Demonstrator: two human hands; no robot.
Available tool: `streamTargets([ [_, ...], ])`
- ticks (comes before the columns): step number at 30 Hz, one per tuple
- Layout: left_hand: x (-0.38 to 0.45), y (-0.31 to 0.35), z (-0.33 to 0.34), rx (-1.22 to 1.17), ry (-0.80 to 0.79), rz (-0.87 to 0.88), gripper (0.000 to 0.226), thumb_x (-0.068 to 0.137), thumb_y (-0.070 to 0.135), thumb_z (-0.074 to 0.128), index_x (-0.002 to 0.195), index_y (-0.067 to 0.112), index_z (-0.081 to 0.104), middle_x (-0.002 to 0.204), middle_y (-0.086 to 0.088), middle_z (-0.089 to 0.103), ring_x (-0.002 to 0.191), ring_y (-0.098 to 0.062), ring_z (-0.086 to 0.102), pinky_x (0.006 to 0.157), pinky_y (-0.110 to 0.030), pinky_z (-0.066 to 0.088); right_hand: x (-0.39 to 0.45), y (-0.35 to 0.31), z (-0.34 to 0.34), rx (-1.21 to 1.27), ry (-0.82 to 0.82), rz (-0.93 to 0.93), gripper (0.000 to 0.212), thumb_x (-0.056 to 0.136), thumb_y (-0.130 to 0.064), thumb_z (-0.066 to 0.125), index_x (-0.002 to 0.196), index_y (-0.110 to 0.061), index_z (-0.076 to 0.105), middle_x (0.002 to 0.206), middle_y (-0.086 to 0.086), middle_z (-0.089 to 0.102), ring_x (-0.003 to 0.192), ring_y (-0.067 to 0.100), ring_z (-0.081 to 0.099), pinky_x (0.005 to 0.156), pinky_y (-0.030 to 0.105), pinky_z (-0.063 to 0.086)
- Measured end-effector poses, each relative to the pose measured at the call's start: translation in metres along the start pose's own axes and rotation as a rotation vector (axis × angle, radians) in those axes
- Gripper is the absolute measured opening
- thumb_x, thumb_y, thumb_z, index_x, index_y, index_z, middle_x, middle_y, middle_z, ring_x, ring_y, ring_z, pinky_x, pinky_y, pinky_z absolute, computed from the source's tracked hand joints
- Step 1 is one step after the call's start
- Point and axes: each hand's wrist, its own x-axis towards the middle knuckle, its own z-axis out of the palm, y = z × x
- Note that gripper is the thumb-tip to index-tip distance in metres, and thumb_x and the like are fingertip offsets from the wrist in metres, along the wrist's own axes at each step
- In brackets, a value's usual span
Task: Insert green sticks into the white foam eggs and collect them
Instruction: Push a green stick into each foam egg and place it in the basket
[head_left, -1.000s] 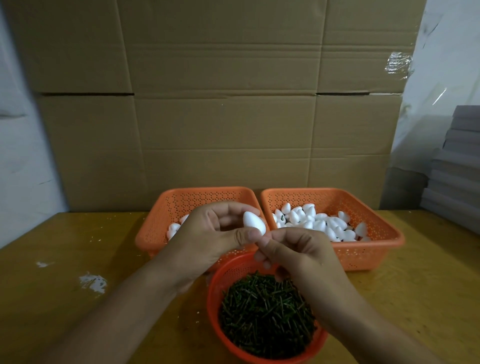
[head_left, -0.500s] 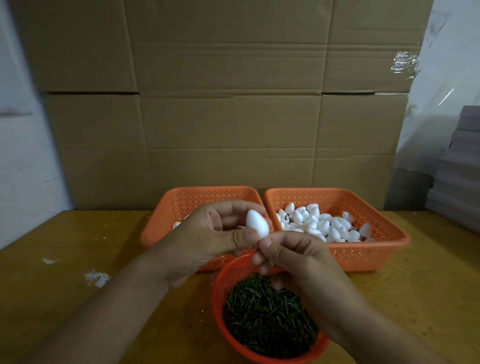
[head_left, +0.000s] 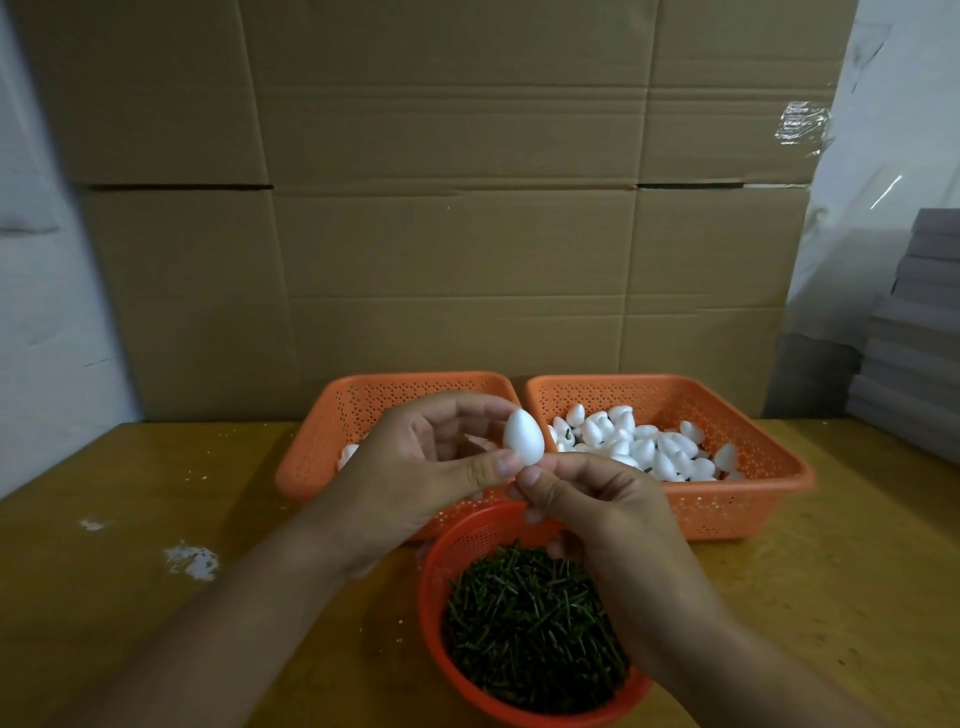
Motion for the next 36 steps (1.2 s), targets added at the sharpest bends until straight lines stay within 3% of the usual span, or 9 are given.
streamTargets([
  [3, 0.001, -0.003, 0.003, 0.005, 0.008, -0.009, 0.026, 0.080, 0.019, 0.076, 0.105, 0.025, 0.074, 0.097, -0.003, 0.077, 0.077, -0.008, 0.070, 0.066, -0.019, 0.053, 0.000, -0.001, -0.001, 0.006, -0.012, 0.011, 0.019, 0.078, -0.021, 0.074, 0.087, -0.004, 0.076, 0.077, 0.006, 0.074, 0.064, 0.005, 0.060, 0.051, 0.015, 0.044],
  [9, 0.001, -0.006, 0.004, -0.043, 0.019, -0.042, 0.033, 0.079, 0.018, 0.076, 0.111, 0.016, 0.071, 0.099, -0.006, 0.076, 0.072, -0.011, 0.067, 0.064, -0.021, 0.054, 0.001, -0.002, -0.002, -0.003, -0.013, -0.013, 0.033, 0.069, -0.030, 0.073, 0.086, -0.003, 0.075, 0.077, 0.007, 0.074, 0.063, 0.006, 0.060, 0.051, 0.016, 0.043],
  [14, 0.003, -0.008, 0.001, -0.117, 0.068, -0.077, 0.035, 0.079, 0.031, 0.084, 0.112, 0.029, 0.072, 0.108, -0.001, 0.074, 0.079, -0.012, 0.069, 0.066, -0.024, 0.055, 0.005, -0.003, -0.006, -0.011, -0.014, 0.008, 0.012, 0.078, -0.029, 0.073, 0.077, -0.019, 0.079, 0.079, 0.004, 0.074, 0.063, 0.005, 0.060, 0.050, 0.017, 0.044],
  [16, 0.005, -0.009, -0.002, -0.167, 0.149, -0.100, 0.036, 0.075, 0.040, 0.080, 0.110, 0.034, 0.072, 0.105, 0.000, 0.074, 0.081, -0.013, 0.069, 0.066, -0.025, 0.054, 0.012, -0.006, -0.014, 0.009, 0.000, 0.057, 0.015, 0.088, -0.025, 0.069, 0.077, -0.020, 0.078, 0.078, 0.001, 0.072, 0.061, 0.005, 0.058, 0.049, 0.018, 0.043],
  [21, 0.010, -0.013, -0.012, -0.252, 0.311, -0.184, 0.020, 0.081, 0.026, 0.072, 0.100, 0.030, 0.076, 0.104, -0.001, 0.075, 0.075, -0.014, 0.067, 0.059, -0.026, 0.053, 0.038, -0.015, -0.049, 0.037, 0.212, 0.187, 0.012, 0.092, -0.022, 0.065, 0.086, -0.014, 0.071, 0.070, -0.002, 0.069, 0.054, 0.005, 0.058, 0.044, 0.018, 0.042],
  [27, 0.014, -0.018, -0.018, -0.255, 0.367, -0.239, 0.018, 0.095, 0.012, 0.063, 0.106, 0.021, 0.073, 0.099, -0.001, 0.075, 0.071, -0.014, 0.067, 0.055, -0.025, 0.052, 0.057, -0.023, -0.099, 0.070, 0.363, 0.156, 0.018, 0.097, -0.028, 0.060, 0.097, -0.011, 0.067, 0.067, -0.003, 0.069, 0.053, 0.005, 0.057, 0.048, 0.020, 0.043],
  [32, 0.019, -0.022, -0.026, -0.194, 0.417, -0.264, 0.019, 0.095, 0.012, 0.063, 0.110, 0.020, 0.070, 0.100, 0.000, 0.074, 0.071, -0.012, 0.068, 0.057, -0.025, 0.054, 0.058, -0.017, -0.097, -0.040, 0.247, 0.187, 0.019, 0.097, -0.020, 0.058, 0.109, -0.008, 0.068, 0.082, 0.002, 0.076, 0.065, 0.010, 0.066, 0.057, 0.025, 0.049],
  [36, 0.024, -0.026, -0.041, -0.002, 0.460, -0.246, 0.018, 0.096, 0.012, 0.063, 0.111, 0.021, 0.068, 0.102, -0.005, 0.072, 0.071, -0.007, 0.068, 0.059, -0.023, 0.056, 0.042, -0.016, -0.072, -0.399, -0.118, 0.197, 0.015, 0.095, -0.019, 0.063, 0.104, -0.022, 0.075, 0.092, 0.002, 0.077, 0.075, 0.012, 0.070, 0.060, 0.021, 0.054],
])
